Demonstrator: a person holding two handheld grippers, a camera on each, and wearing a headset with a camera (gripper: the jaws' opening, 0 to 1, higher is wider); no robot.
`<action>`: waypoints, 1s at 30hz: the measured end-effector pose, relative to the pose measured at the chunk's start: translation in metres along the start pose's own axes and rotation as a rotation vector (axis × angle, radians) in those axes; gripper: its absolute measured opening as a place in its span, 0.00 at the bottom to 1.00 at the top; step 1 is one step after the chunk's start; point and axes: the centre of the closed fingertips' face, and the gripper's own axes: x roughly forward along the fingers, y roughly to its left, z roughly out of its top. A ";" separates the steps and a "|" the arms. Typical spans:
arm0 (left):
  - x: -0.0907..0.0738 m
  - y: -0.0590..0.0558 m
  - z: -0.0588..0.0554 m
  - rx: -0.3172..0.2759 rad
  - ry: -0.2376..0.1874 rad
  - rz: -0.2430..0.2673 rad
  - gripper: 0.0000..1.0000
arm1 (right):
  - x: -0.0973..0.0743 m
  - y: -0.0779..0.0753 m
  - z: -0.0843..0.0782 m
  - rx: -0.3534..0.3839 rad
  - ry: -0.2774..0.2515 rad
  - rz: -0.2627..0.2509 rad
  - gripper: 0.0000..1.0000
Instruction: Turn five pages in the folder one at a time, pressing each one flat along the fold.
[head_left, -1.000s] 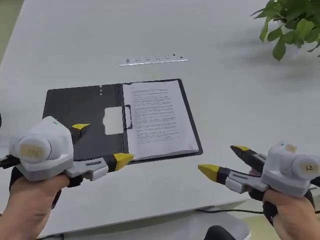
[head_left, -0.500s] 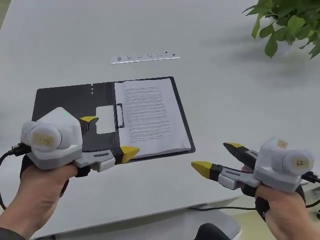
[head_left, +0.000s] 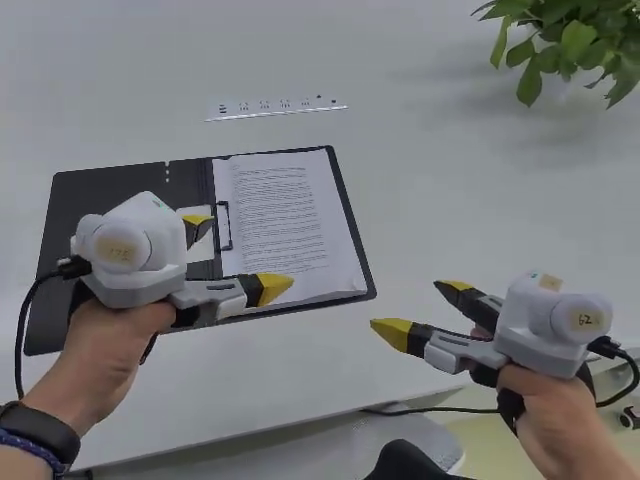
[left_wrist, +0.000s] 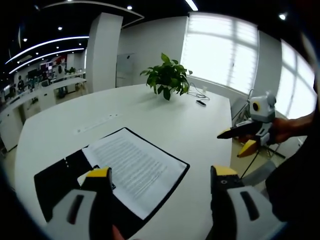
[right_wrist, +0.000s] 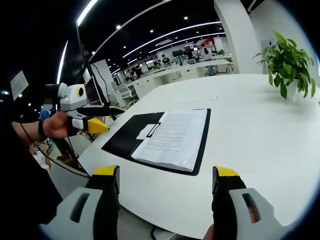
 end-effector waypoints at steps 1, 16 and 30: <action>0.003 -0.001 0.000 0.001 0.003 -0.005 0.80 | 0.000 0.000 -0.001 0.000 0.002 0.002 0.75; 0.057 -0.018 -0.002 0.021 0.044 -0.060 0.79 | 0.005 -0.011 -0.001 0.005 0.015 0.017 0.74; 0.108 -0.019 -0.022 0.050 0.120 -0.044 0.77 | 0.008 -0.019 -0.004 0.030 0.018 0.020 0.74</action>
